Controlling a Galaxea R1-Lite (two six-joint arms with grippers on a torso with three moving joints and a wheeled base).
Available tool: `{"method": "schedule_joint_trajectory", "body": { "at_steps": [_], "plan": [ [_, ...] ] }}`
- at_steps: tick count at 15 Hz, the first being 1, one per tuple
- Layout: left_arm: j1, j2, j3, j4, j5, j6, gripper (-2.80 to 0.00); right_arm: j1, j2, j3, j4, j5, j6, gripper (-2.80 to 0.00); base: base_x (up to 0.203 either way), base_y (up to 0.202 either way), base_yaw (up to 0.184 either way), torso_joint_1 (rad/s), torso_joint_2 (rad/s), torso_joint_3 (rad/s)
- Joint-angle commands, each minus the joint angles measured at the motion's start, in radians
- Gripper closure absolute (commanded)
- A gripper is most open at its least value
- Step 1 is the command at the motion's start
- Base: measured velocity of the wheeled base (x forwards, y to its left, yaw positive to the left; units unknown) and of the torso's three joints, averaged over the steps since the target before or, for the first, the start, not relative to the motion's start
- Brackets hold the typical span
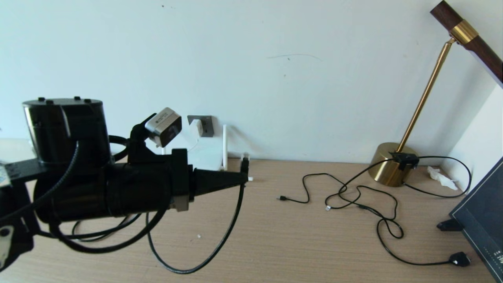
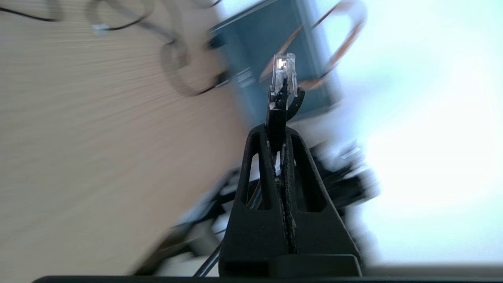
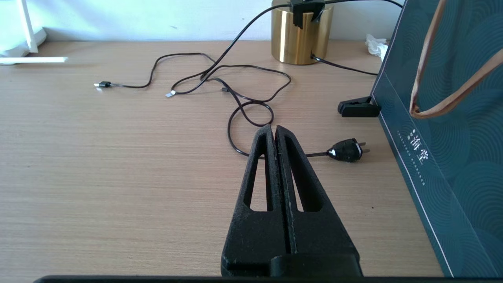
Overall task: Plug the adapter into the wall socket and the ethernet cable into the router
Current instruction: Hand it to the other hand
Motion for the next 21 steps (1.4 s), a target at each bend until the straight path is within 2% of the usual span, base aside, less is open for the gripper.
{"method": "schedule_joint_trajectory", "body": {
  "at_steps": [1,2,4,6,8,9,11,13,14,16,17,19,20,21],
  "plan": [
    [0.000,0.043,-0.009,-0.066,0.004,-0.209,0.00,0.000,0.000,-0.002,-0.005,0.001,-0.002,0.00,0.000,0.000,0.000,0.000,0.00,0.000],
    [-0.003,0.044,0.002,-0.054,0.006,-0.209,0.00,0.001,0.001,-0.037,-0.003,0.006,0.016,0.00,0.000,0.000,0.000,0.000,0.00,0.000],
    [-0.006,0.049,-0.001,-0.043,0.006,-0.205,0.00,0.002,0.048,-0.232,0.083,0.054,0.161,0.00,0.000,0.000,0.000,0.000,0.00,0.000],
    [-0.024,0.040,0.005,-0.035,0.010,-0.147,0.00,0.029,0.209,-0.474,0.268,0.192,0.378,0.00,0.000,0.000,0.000,0.000,0.00,0.000],
    [-0.054,0.030,-0.025,0.096,0.014,-0.079,0.00,0.091,0.416,-0.569,0.372,0.334,0.515,0.00,0.000,0.000,0.000,0.000,0.00,0.000],
    [-0.058,0.032,-0.047,0.167,0.015,0.030,0.00,0.114,0.514,-0.585,0.384,0.389,0.554,0.00,0.000,0.000,0.000,0.000,0.00,0.000],
    [-0.055,0.044,-0.075,0.300,0.039,0.344,0.00,0.141,0.713,-0.613,0.346,0.499,0.604,0.00,0.000,0.000,0.000,0.000,0.00,0.000],
    [-0.062,0.075,-0.104,0.426,0.153,0.693,0.00,0.155,0.909,-0.658,0.299,0.583,0.627,0.00,0.000,0.000,0.000,0.000,0.00,0.000],
    [-0.081,0.111,-0.134,0.470,0.231,0.797,0.00,0.159,0.995,-0.685,0.281,0.611,0.632,0.00,0.000,0.000,0.000,0.000,0.00,0.000],
    [-0.121,0.182,-0.196,0.494,0.267,0.986,0.00,0.175,1.152,-0.740,0.208,0.660,0.636,0.00,0.000,0.000,0.000,0.000,0.00,0.000],
    [-0.145,0.218,-0.227,0.490,0.273,1.045,0.00,0.191,1.216,-0.759,0.161,0.674,0.636,0.00,0.000,0.000,0.000,0.000,0.00,0.000],
    [-0.192,0.319,-0.329,0.475,0.306,1.125,0.00,0.216,1.310,-0.805,0.101,0.689,0.631,0.00,0.000,0.000,0.000,0.000,0.00,0.000],
    [-0.213,0.378,-0.387,0.472,0.346,1.156,0.00,0.222,1.334,-0.820,0.090,0.693,0.597,0.00,0.000,0.000,0.000,0.000,0.00,0.000],
    [-0.231,0.439,-0.446,0.471,0.391,1.194,0.00,0.223,1.344,-0.822,0.086,0.693,0.528,0.00,0.000,0.000,0.000,0.000,0.00,0.000]
  ]
}}
